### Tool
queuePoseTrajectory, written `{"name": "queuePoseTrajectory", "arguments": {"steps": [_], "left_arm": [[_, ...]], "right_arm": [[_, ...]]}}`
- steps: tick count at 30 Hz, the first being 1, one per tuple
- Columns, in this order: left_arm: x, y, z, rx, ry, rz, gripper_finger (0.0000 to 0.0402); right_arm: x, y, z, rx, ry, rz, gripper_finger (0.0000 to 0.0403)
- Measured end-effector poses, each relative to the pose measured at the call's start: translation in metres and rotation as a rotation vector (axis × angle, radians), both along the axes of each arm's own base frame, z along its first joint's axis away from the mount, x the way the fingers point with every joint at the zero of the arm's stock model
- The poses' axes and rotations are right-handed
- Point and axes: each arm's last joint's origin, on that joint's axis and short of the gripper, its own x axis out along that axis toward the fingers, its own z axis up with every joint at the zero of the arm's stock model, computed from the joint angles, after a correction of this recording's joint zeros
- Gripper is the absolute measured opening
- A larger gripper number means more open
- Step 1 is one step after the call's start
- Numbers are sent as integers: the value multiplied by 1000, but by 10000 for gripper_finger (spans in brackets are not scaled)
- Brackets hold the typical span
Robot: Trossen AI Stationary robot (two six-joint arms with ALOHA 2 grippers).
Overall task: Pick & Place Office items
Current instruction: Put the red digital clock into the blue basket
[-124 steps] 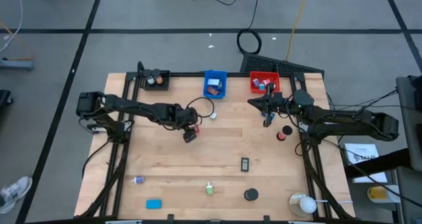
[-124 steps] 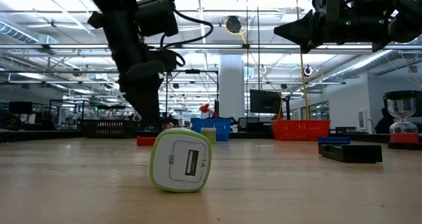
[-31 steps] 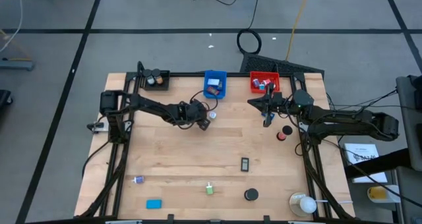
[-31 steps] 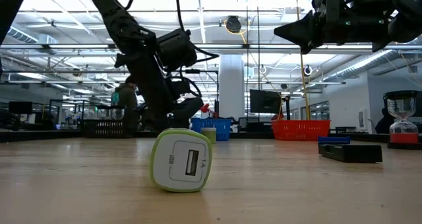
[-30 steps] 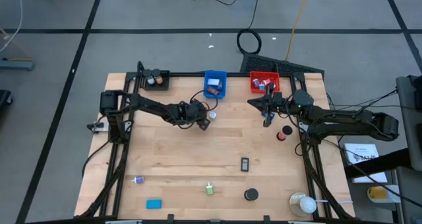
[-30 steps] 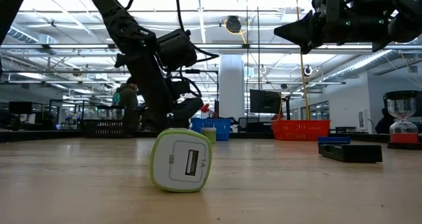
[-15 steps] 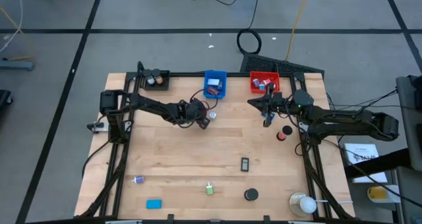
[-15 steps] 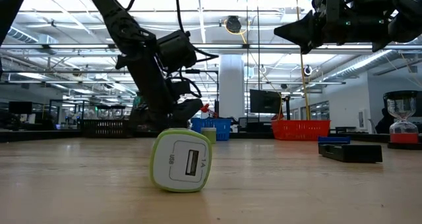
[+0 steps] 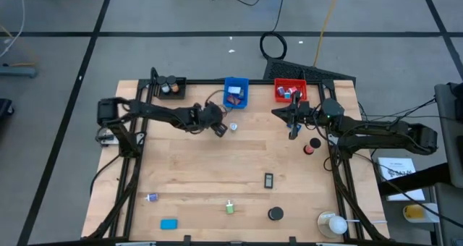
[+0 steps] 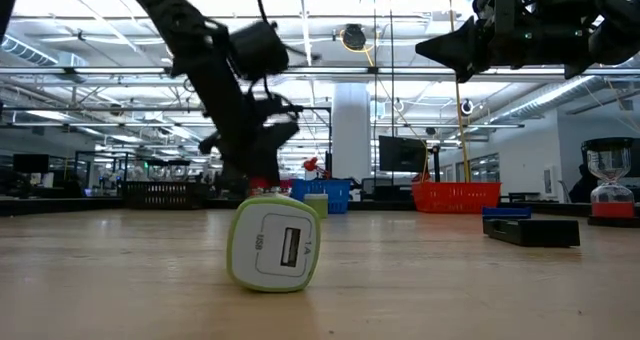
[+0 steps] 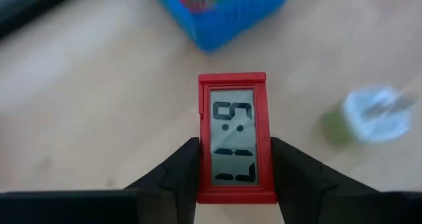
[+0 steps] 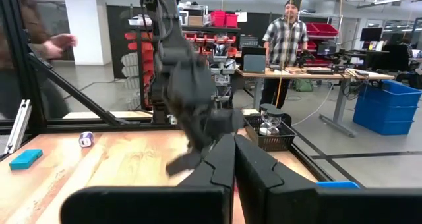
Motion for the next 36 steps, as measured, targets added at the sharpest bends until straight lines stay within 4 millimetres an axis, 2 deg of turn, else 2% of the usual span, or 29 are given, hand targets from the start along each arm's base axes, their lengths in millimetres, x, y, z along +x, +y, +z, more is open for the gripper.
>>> {"name": "queuePoseTrajectory", "arguments": {"steps": [6,11,16,21,27,31,36], "left_arm": [[-2,15,42,78,-209,1,157],[6,49,51,32,-322,-17,157],[24,80,47,19,-307,-25,157],[44,97,40,-14,-289,-35,157],[59,105,23,-52,-217,-29,166],[62,107,8,-77,-167,-27,171],[63,107,5,-79,-164,-33,174]], "right_arm": [[0,0,0,-1,-3,0,0],[0,0,1,-4,-6,0,0],[0,0,1,-6,-9,0,0],[0,0,1,-11,-8,-1,0],[0,0,0,-9,-2,-1,0],[0,0,0,-9,-2,-1,0],[0,0,0,-9,-2,-1,0]]}}
